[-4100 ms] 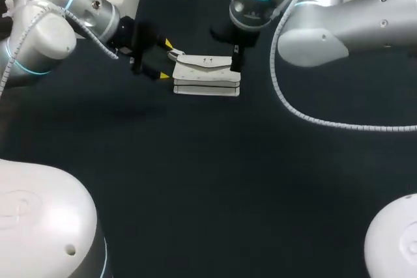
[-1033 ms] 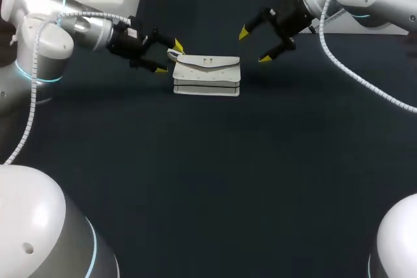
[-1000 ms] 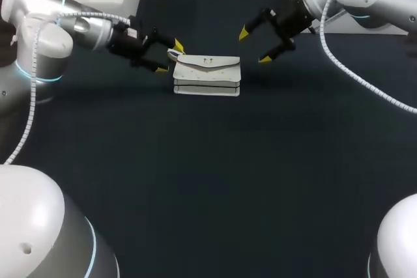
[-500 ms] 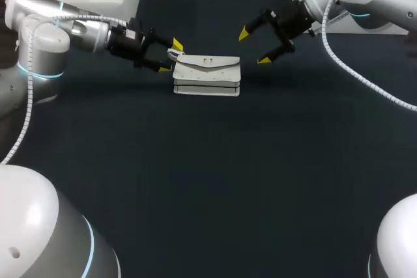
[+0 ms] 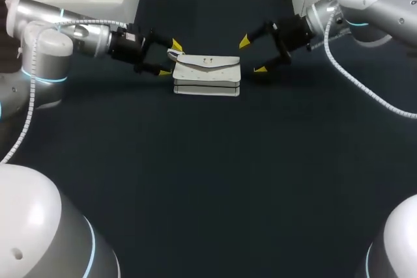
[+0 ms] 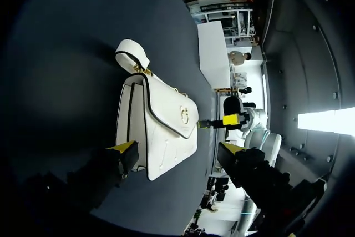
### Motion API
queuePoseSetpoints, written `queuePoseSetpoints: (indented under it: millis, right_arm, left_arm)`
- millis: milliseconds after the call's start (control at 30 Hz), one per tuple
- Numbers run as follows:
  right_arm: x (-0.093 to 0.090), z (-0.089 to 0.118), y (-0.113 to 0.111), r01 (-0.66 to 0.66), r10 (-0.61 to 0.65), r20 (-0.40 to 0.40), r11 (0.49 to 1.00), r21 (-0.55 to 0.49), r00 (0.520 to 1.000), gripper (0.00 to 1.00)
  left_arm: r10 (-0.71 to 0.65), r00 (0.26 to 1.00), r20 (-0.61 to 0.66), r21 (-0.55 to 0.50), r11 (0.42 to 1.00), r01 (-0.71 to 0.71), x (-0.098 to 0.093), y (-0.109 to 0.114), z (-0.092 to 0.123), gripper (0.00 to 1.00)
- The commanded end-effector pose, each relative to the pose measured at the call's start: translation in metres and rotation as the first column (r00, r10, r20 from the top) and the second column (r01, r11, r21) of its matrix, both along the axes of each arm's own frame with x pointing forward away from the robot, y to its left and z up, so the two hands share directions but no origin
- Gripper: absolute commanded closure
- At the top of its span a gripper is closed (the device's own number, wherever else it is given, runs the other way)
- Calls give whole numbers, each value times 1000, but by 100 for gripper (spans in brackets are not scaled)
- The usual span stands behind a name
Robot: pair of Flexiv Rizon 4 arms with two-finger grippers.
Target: Pick up the bag, open it, inspect its contents, close it, and place it on the opposite side
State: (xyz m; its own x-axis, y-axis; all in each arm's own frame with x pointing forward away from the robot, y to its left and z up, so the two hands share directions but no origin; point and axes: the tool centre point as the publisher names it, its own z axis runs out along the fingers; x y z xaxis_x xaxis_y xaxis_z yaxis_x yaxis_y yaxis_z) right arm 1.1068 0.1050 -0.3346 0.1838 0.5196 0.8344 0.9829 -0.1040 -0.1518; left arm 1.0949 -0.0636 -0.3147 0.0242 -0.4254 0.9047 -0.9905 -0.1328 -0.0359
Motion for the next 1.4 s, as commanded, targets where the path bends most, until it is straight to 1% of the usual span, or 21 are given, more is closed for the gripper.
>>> queuePoseSetpoints:
  millis: [33,167,200,233,267,333,367,433,567,633,667,767,833,867,1000,1100,1133,1200,1267,1333,1400]
  right_arm:
    - [11,-11,3,-126,129,-59,990,59,990,0]
    - [15,-18,7,-162,170,-63,980,115,984,0]
    - [17,-19,9,-169,177,-58,977,130,982,7]
    - [18,-19,10,-181,189,-50,974,140,981,11]
    - [18,-19,13,-193,201,-39,970,150,979,13]
    - [19,-20,17,-215,220,-21,964,156,975,15]
    - [20,-20,19,-222,228,-18,962,161,974,16]
    - [20,-21,23,-243,246,3,955,172,969,23]
    - [20,-21,28,-266,267,22,947,179,964,20]
    - [20,-22,31,-264,265,18,948,177,964,20]
    - [21,-22,33,-263,264,17,949,176,964,19]
    - [20,-21,35,-255,255,21,951,173,967,20]
    - [19,-20,36,-242,241,25,955,171,970,22]
    - [19,-20,37,-238,237,26,956,172,971,25]
    - [18,-21,39,-235,234,29,956,177,972,37]
    - [18,-23,41,-235,234,27,956,176,972,38]
    - [18,-24,42,-235,234,26,956,177,972,37]
    - [18,-27,43,-232,232,21,956,179,972,39]
    - [18,-29,44,-228,229,15,957,182,973,37]
    - [17,-31,45,-223,225,9,958,178,974,34]
    - [17,-32,46,-219,222,5,959,179,975,33]
  left_arm:
    - [-8,1000,-11,-16,1000,8,11,-4,-11,0]
    - [-14,1000,-22,-32,999,14,16,-8,-15,0]
    - [-14,1000,-23,-33,999,13,18,-9,-15,0]
    - [-12,1000,-24,-35,999,11,19,-9,-16,0]
    - [-11,1000,-29,-42,999,10,20,-10,-16,1]
    - [-7,999,-32,-46,999,6,21,-10,-17,7]
    - [-5,999,-36,-50,999,3,22,-10,-18,7]
    - [-3,999,-40,-57,998,1,24,-10,-18,8]
    - [1,999,-50,-73,997,-5,27,-10,-20,9]
    - [8,998,-56,-80,997,-13,30,-11,-21,13]
    - [10,998,-59,-85,996,-15,31,-11,-22,16]
    - [14,998,-64,-98,995,-20,32,-12,-23,19]
    - [17,997,-72,-106,994,-25,34,-14,-24,24]
    - [17,997,-78,-110,994,-25,35,-14,-25,28]
    - [16,996,-88,-110,994,-26,36,-16,-27,33]
    - [19,995,-96,-113,993,-29,39,-16,-29,34]
    - [20,995,-99,-116,993,-31,40,-16,-30,33]
    - [24,994,-104,-117,993,-36,42,-16,-32,38]
    - [26,994,-106,-118,992,-39,44,-15,-33,39]
    - [28,994,-110,-120,992,-41,46,-15,-34,45]
    - [30,993,-113,-121,992,-44,47,-14,-35,55]
